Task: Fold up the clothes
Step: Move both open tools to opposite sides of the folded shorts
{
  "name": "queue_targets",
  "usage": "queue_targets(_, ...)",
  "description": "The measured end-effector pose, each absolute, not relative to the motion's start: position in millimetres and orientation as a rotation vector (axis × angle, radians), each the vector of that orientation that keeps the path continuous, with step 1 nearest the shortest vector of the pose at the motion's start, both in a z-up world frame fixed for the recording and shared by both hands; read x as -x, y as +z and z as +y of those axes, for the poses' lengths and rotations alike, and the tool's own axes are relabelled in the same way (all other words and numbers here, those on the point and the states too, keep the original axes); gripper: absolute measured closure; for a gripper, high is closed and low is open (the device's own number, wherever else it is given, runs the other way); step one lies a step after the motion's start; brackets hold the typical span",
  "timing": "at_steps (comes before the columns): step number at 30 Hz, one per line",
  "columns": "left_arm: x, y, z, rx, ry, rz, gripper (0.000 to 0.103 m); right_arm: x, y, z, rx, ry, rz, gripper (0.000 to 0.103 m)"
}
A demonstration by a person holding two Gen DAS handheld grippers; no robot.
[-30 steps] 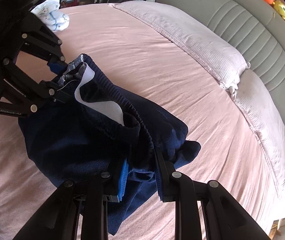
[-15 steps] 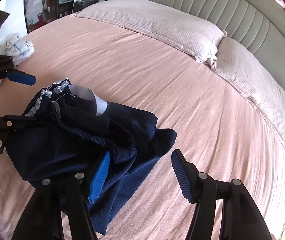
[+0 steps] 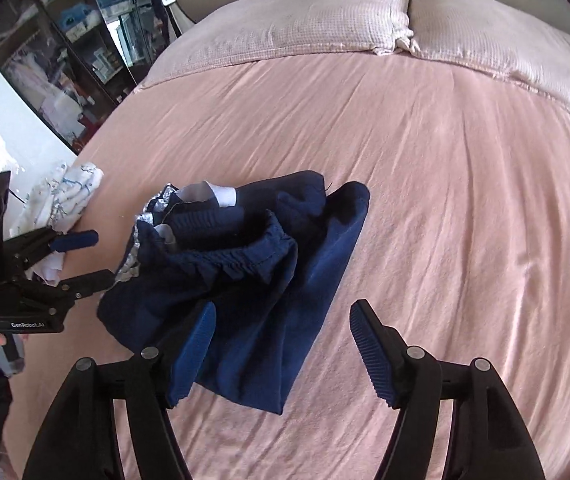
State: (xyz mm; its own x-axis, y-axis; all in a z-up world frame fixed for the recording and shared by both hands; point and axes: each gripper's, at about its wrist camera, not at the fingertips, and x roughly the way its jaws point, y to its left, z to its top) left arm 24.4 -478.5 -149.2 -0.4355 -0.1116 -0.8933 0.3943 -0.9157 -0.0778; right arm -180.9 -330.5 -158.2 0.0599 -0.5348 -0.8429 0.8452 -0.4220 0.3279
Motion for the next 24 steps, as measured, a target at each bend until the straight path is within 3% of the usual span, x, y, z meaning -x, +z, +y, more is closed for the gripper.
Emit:
queue_targets(4, -31.0, -152.7, -477.4, -1.413, -2.420, 0.528, 0.028, 183.3, -168.8, -316.7, -1.313, -1.561, 0.218, 0.028)
queue_targets(6, -33.1, -157.4, -476.5, -1.410, -2.411, 0.566, 0.022, 183.2, -172.6, -311.6, -1.331, -1.573, 0.196, 0.028)
queue_targets(11, -38.5, -171.7, -477.3, -1.423, -2.381, 0.678, 0.022, 186.7, -183.3, -302.4, -1.380, -1.569, 0.126, 0.026)
queue_targets(16, -44.5, -179.8, -482.9, -1.354, -2.368, 0.847, 0.020, 190.8, -187.5, -305.1, -1.400, -1.528, 0.022, 0.017)
queue_targets(21, -54.2, -172.6, -484.0, -1.311, -2.356, 0.962, 0.019, 191.1, -198.8, -306.1, -1.475, -1.350, -0.208, 0.017)
queue_targets(24, -58.4, -171.4, -484.1, -1.268, -2.362, 1.077, 0.019, 187.7, -205.7, -305.9, -1.494, -1.347, -0.254, 0.017)
